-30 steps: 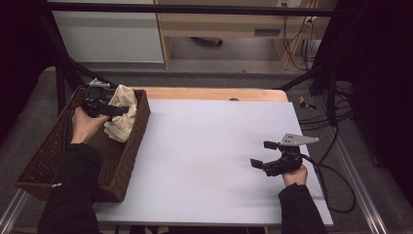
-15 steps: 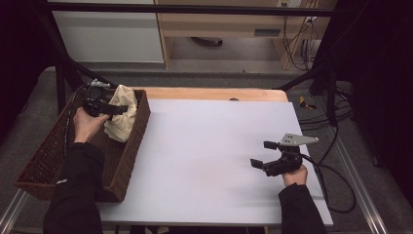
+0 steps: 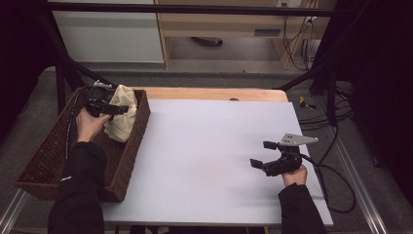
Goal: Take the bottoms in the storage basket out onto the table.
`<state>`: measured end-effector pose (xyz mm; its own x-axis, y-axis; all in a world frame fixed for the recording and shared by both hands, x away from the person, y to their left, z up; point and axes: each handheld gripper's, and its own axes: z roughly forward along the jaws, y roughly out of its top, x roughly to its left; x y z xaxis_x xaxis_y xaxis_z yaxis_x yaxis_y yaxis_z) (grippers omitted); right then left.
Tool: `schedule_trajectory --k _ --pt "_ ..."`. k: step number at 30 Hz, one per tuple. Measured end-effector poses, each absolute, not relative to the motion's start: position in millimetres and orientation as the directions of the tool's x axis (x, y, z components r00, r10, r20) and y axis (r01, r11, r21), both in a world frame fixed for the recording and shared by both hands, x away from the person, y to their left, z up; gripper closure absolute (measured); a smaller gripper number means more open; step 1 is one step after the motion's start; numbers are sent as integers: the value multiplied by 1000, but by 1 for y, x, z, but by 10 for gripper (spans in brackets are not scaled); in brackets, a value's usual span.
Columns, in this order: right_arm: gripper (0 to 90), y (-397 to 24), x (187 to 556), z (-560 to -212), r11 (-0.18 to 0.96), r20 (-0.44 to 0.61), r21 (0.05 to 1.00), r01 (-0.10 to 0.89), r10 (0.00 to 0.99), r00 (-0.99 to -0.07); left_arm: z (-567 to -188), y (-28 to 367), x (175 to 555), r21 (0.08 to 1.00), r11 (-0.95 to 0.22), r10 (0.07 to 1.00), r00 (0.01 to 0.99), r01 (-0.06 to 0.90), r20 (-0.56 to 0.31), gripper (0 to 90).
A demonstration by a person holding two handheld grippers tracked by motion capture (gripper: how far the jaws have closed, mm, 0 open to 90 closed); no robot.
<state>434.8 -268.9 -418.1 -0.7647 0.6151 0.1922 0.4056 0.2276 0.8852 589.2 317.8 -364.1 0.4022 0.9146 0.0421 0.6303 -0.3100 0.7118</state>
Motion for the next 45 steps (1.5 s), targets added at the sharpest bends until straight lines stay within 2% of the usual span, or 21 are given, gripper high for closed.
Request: schedule_trajectory --k 6,9,27,36,45 --pt "37 -268 435 -419 232 193 882 410 615 -764 -365 318 590 714 -283 920 391 640 14 258" --pt "37 -268 435 -419 230 195 883 410 614 -765 -367 318 591 705 -294 922 387 646 30 308" --pt "37 -268 435 -418 229 194 884 407 613 -766 -367 313 588 678 -309 921 387 667 40 657" --pt "37 -269 435 -418 227 194 885 405 613 -766 -366 309 584 672 -335 919 386 661 78 718" --pt "37 -269 434 -418 227 195 886 405 611 -767 -363 313 582 677 -315 925 374 665 63 757"
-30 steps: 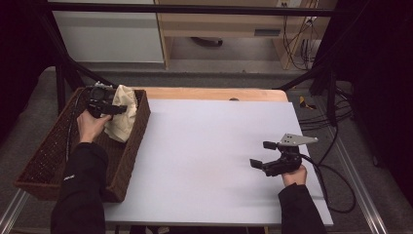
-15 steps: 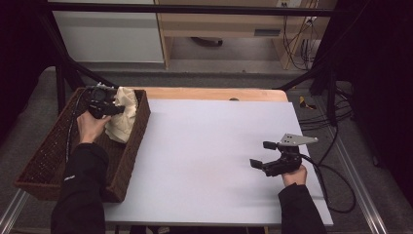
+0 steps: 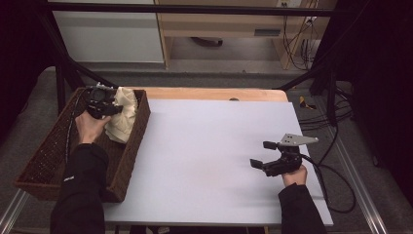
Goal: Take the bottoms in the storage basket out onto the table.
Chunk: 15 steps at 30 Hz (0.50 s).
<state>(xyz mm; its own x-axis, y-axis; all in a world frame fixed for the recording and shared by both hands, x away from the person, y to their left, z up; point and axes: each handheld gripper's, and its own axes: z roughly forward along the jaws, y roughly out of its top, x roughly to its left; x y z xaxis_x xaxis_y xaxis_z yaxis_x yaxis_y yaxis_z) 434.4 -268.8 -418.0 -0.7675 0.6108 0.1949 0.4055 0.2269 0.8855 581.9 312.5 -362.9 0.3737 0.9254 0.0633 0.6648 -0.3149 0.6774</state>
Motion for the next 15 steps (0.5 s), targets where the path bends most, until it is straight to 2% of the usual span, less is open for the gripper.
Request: schedule_trajectory --k 15 --pt "37 -269 434 -418 228 194 885 407 613 -766 -356 318 577 680 -289 930 365 674 33 764"
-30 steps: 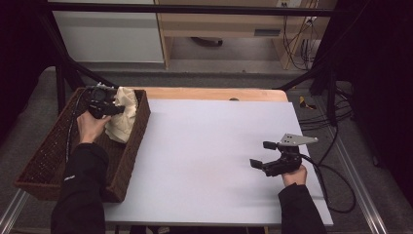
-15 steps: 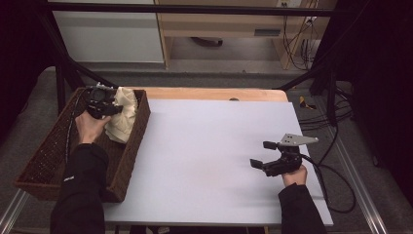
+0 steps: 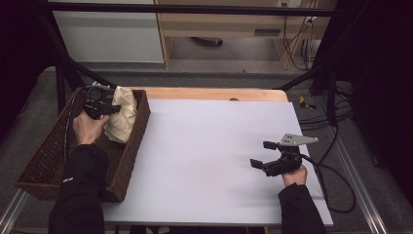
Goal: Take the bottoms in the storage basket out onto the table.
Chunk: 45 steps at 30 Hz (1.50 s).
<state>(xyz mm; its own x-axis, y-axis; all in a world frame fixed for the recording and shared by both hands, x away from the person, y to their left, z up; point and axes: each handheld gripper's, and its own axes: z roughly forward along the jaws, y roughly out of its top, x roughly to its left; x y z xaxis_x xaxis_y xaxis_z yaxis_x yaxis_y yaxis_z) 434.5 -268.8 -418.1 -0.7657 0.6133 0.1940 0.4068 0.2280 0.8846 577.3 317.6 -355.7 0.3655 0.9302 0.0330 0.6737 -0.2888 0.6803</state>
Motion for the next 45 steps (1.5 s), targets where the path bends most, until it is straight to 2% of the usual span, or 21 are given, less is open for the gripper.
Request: schedule_trajectory --k 45 --pt "37 -269 435 -418 231 193 883 408 615 -765 -324 324 553 738 -231 927 374 633 -31 776"
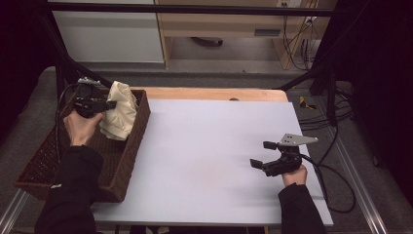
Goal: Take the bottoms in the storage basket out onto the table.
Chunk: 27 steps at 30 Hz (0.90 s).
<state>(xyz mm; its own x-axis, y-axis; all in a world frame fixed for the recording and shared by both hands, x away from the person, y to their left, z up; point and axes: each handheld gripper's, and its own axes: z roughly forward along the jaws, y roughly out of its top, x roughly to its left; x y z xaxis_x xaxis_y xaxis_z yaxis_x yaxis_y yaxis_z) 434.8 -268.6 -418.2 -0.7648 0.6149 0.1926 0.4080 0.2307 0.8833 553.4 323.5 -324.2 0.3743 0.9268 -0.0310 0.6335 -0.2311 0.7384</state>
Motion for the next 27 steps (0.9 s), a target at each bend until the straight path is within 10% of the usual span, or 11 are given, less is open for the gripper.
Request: schedule_trajectory --k 27 --pt "37 -269 435 -418 231 192 883 408 616 -764 -308 338 537 754 -236 916 400 613 -39 776"
